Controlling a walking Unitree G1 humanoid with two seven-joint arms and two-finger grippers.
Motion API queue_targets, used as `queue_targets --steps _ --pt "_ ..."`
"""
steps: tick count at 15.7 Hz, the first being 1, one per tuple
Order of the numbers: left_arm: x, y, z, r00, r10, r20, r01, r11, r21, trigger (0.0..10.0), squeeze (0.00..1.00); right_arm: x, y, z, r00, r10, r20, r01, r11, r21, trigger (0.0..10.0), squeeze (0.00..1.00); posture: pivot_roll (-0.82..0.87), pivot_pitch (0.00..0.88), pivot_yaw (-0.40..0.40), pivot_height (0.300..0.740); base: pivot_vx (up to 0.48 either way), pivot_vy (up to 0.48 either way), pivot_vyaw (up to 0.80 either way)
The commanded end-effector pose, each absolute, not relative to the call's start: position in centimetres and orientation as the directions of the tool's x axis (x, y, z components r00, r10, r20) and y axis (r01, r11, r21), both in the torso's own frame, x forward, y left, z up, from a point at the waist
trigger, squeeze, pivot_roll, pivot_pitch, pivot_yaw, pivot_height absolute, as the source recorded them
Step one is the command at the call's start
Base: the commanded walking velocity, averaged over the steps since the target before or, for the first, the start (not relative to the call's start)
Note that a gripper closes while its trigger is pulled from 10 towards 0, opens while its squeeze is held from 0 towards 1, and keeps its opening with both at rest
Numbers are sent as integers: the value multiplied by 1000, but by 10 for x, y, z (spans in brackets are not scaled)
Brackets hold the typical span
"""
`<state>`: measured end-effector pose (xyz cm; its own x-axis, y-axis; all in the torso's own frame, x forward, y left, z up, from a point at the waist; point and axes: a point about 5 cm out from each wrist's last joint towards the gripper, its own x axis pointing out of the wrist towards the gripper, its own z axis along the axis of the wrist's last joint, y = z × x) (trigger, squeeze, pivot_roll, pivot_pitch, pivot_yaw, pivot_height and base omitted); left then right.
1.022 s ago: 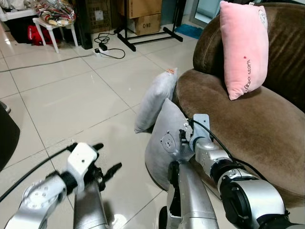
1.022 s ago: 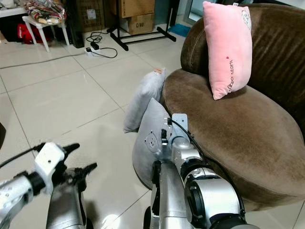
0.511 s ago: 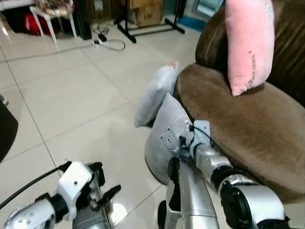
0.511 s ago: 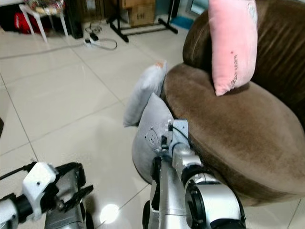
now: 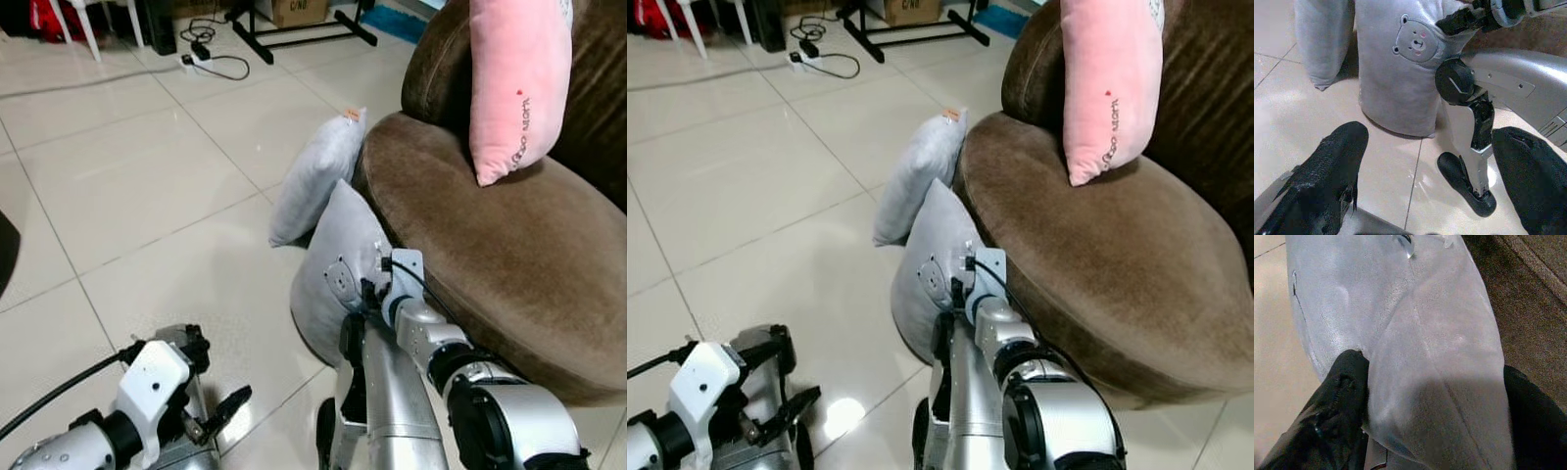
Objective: Move the pillow to the sofa from floor
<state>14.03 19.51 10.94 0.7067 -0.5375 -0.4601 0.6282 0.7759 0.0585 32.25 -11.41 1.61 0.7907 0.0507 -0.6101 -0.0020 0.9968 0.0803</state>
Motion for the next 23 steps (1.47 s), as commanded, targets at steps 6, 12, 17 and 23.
queue_targets --steps 6,12,17,23 --pt "136 187 107 686 -562 -463 645 764 27 10000 620 318 -110 12 779 82 -621 -25 995 100 0 0 23 133 -156 437 0 0 0" --pt "142 184 104 698 -556 -451 635 772 32 10000 620 318 -102 12 777 125 -617 -71 991 112 0 0 34 95 -163 437 0 0 0" --pt "145 188 104 719 -534 -445 615 787 48 10000 620 318 -86 16 763 203 -614 -149 979 140 0 0 61 58 -185 437 0 0 0" --pt "146 194 102 752 -490 -440 573 817 70 10000 624 319 -65 21 749 284 -598 -230 959 167 0 0 99 5 -199 437 0 0 0"
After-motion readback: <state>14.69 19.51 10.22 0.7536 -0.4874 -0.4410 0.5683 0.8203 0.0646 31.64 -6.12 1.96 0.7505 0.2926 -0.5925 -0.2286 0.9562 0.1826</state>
